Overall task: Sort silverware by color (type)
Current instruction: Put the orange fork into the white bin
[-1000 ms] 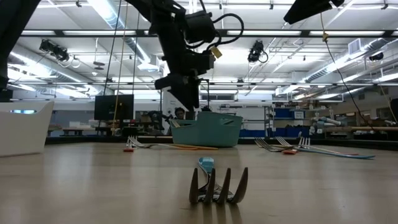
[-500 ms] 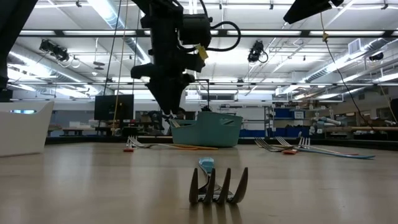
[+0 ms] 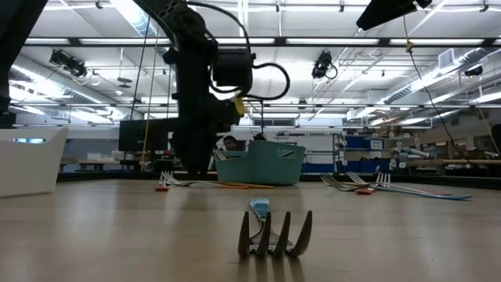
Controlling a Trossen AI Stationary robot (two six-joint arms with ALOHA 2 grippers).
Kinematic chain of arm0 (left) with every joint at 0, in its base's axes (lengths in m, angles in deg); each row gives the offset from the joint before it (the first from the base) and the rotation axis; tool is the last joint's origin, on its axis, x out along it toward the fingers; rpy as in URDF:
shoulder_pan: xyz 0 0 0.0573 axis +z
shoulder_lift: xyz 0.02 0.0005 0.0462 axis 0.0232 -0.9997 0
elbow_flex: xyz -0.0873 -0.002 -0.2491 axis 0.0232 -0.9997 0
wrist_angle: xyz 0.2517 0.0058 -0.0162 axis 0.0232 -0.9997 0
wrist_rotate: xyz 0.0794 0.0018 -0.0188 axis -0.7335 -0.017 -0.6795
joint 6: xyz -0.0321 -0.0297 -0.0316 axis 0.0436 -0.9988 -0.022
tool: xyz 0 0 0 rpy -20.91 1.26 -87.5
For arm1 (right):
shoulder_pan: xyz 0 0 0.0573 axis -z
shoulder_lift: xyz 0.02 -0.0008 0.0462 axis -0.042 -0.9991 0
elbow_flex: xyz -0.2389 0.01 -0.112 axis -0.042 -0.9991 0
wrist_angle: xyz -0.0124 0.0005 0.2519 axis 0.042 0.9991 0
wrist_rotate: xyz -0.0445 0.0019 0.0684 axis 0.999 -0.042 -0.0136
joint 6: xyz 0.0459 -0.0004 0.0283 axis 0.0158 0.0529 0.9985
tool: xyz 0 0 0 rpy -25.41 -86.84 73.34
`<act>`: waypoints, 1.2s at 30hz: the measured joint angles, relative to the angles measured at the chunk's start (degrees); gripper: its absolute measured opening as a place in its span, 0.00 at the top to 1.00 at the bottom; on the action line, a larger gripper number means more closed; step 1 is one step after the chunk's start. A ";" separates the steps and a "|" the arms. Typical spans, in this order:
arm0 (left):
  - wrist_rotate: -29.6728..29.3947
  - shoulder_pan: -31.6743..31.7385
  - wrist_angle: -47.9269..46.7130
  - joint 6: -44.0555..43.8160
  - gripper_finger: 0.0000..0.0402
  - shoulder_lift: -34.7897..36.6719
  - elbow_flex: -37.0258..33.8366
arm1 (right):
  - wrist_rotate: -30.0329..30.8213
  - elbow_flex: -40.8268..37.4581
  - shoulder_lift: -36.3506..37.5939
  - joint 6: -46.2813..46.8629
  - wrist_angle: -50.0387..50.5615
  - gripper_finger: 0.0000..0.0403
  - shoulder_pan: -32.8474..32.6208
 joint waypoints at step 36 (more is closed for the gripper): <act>3.31 -1.05 3.44 0.73 0.82 -0.18 -4.70 | 0.02 0.00 0.00 -0.42 -0.86 0.57 0.06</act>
